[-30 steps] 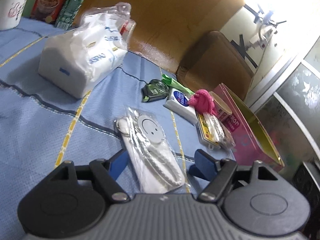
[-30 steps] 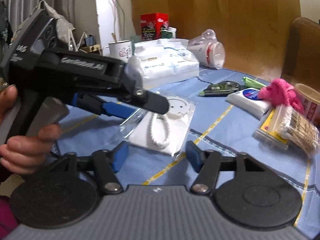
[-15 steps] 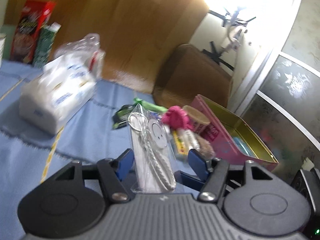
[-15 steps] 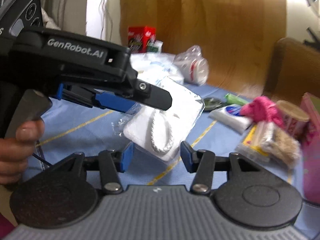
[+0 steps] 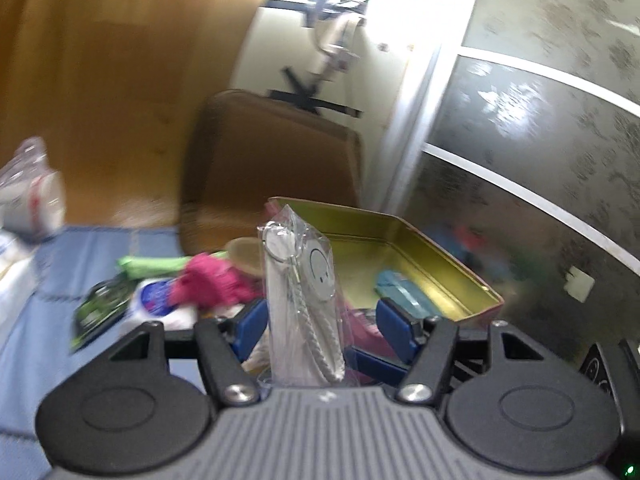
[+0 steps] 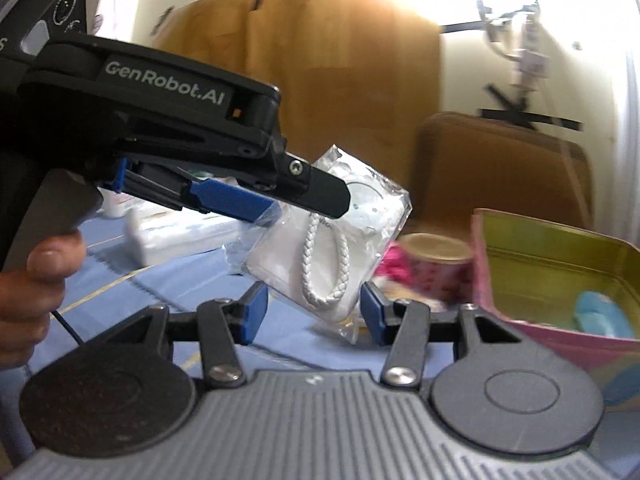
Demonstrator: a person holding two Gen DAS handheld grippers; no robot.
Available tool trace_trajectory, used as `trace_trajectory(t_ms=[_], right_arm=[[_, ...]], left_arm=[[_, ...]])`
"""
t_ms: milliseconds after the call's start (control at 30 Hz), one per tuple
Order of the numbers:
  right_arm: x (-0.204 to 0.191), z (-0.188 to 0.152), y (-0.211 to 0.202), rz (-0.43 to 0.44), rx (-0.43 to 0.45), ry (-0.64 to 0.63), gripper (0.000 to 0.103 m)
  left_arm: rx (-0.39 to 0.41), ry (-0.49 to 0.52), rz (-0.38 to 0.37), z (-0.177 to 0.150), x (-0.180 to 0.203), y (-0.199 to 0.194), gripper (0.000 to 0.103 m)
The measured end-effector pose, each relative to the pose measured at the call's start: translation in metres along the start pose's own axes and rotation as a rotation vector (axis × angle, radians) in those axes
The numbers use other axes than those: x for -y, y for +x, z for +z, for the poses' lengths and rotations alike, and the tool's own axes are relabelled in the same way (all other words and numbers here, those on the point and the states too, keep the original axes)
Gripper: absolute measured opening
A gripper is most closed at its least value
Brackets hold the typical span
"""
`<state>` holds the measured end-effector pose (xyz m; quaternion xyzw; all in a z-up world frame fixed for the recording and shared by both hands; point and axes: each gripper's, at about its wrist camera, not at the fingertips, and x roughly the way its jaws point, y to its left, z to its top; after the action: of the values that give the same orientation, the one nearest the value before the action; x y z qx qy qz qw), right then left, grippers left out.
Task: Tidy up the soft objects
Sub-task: 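Drop the white packet into the pink tin from the right gripper, then withdraw the open right gripper from the tin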
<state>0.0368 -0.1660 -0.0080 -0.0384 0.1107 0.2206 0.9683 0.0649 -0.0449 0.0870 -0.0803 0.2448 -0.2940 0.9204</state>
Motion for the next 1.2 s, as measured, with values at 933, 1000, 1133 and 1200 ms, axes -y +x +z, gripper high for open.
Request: trace_trajectory(t_ms=[933,1000,1133,1200], right_arm=[[0.108,-0.018,-0.029,-0.334,0.076,0.220,0.054],[0.104,-0.018,-0.033,-0.323,0.080,0.236,0.054],[0.099,-0.016,-0.042,-0.300,0.088,0.284,0.054],[0.096,-0.015,-0.045,-0.289,0.090,0.309,0.054]], left_arm=[[-0.101,0.222,0.253,0.002,0.058,0.094,0.076],[-0.106,0.220,0.283,-0.003,0.054,0.083,0.077],[-0.122,0.197,0.314,-0.012,0.045,0.063,0.078],[-0.121,0.193,0.335,-0.017,0.039,0.055,0.079]])
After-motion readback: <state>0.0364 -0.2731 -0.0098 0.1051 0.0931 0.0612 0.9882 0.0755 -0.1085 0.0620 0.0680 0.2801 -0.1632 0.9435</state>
